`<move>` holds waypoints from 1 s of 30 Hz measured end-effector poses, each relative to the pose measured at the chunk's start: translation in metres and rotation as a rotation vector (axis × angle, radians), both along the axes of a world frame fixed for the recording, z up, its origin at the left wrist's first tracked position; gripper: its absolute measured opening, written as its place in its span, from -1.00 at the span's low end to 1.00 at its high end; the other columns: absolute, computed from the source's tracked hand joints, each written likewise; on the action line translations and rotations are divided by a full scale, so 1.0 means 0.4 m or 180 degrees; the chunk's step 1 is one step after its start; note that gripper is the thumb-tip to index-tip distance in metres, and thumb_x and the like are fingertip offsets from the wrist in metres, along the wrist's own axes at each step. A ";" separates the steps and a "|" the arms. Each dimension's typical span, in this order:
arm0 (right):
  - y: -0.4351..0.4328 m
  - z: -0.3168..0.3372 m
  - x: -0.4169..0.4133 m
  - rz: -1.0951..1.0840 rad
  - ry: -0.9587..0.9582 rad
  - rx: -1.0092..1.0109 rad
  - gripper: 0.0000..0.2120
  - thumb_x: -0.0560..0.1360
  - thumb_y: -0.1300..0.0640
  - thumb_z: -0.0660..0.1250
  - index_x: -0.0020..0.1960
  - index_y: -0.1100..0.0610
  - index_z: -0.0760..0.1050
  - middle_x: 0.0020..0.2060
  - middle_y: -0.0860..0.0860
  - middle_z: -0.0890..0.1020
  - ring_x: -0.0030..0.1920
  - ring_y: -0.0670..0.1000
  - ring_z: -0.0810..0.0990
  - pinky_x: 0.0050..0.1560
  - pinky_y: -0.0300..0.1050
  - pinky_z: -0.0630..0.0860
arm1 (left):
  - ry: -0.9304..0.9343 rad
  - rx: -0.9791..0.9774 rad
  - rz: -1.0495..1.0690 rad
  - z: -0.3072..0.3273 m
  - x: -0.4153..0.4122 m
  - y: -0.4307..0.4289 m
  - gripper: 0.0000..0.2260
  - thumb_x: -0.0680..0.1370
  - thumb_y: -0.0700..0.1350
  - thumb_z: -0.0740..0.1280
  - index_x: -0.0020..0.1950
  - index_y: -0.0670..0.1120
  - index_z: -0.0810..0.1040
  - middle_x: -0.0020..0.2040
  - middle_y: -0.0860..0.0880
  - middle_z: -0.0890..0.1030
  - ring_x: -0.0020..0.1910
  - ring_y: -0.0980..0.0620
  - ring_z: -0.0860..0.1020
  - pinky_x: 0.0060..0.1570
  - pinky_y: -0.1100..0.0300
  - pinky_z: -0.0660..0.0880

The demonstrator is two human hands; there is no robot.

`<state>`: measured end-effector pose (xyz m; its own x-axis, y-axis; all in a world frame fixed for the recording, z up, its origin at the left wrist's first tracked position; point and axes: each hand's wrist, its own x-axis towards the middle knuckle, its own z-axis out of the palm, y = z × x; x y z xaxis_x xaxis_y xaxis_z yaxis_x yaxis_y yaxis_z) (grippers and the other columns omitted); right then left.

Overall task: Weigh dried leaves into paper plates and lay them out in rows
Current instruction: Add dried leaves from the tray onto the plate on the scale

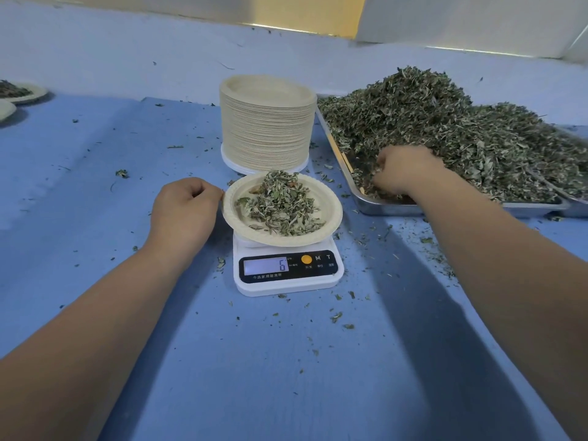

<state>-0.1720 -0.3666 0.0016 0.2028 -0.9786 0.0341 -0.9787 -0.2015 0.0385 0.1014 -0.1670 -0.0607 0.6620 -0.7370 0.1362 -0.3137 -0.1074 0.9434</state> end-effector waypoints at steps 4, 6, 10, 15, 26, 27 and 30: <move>0.004 -0.027 0.007 0.0193 -0.0050 0.0702 -0.57 0.64 0.02 0.22 0.47 0.12 0.38 0.30 0.16 0.52 0.20 0.20 0.52 0.15 -0.02 0.49 | 0.0011 -0.0002 -0.0004 0.003 0.000 0.003 -0.71 0.38 -0.01 0.23 -0.14 -0.17 0.63 -0.12 -0.16 0.68 -0.23 -0.02 0.53 -0.06 -0.21 0.62; 0.015 -0.011 0.015 0.0372 -0.0110 0.0786 -0.57 0.66 0.04 0.19 0.50 0.10 0.37 0.40 0.14 0.47 0.28 0.18 0.49 0.14 -0.06 0.43 | 0.0025 -0.0017 0.0004 0.004 -0.001 0.004 -0.70 0.37 0.00 0.23 -0.14 -0.18 0.63 -0.12 -0.18 0.68 -0.23 -0.02 0.53 -0.04 -0.22 0.62; 0.040 0.002 0.027 0.0556 -0.0212 0.0664 -0.61 0.70 -0.05 0.09 0.21 0.18 0.58 0.16 0.17 0.59 0.12 0.19 0.55 0.04 -0.05 0.44 | -0.0010 -0.0021 -0.0011 0.002 -0.001 0.001 -0.68 0.36 0.00 0.23 -0.13 -0.21 0.61 -0.08 -0.20 0.67 -0.21 -0.01 0.52 -0.04 -0.19 0.62; 0.086 -0.053 0.040 0.0648 -0.0801 0.0171 -0.55 0.70 -0.12 0.01 -0.17 0.13 0.42 -0.19 0.12 0.56 -0.19 0.14 0.51 -0.22 -0.03 0.37 | 0.0022 0.0002 -0.0004 0.004 -0.002 0.005 -0.79 0.40 -0.06 0.24 -0.24 -0.11 0.63 -0.13 -0.02 0.72 -0.07 -0.19 0.64 0.00 -0.17 0.62; 0.081 -0.061 0.028 0.0542 -0.1850 -0.0687 -0.43 0.64 -0.18 0.16 -0.36 0.23 0.40 -0.47 0.15 0.52 -0.45 0.12 0.43 -0.40 -0.12 0.32 | 0.0090 -0.0058 0.0022 0.008 -0.002 0.005 -0.75 0.37 -0.05 0.23 -0.21 -0.17 0.63 -0.12 -0.01 0.72 0.01 -0.18 0.64 0.11 -0.23 0.60; 0.084 -0.066 0.027 0.0538 -0.1766 -0.0688 -0.44 0.63 -0.18 0.18 -0.38 0.19 0.37 -0.49 0.12 0.49 -0.45 0.12 0.41 -0.41 -0.12 0.30 | 0.0095 -0.0064 0.0020 0.008 -0.002 0.005 -0.74 0.37 -0.05 0.23 -0.20 -0.18 0.64 -0.13 0.00 0.72 0.00 -0.17 0.64 0.11 -0.22 0.60; 0.091 -0.054 0.031 0.0514 -0.1932 -0.0972 -0.43 0.65 -0.16 0.17 -0.34 0.25 0.41 -0.43 0.19 0.55 -0.44 0.14 0.44 -0.40 -0.11 0.34 | 0.0099 -0.0068 0.0017 0.006 -0.001 0.003 -0.75 0.37 -0.05 0.23 -0.21 -0.15 0.64 -0.12 -0.02 0.72 0.01 -0.15 0.64 0.12 -0.19 0.60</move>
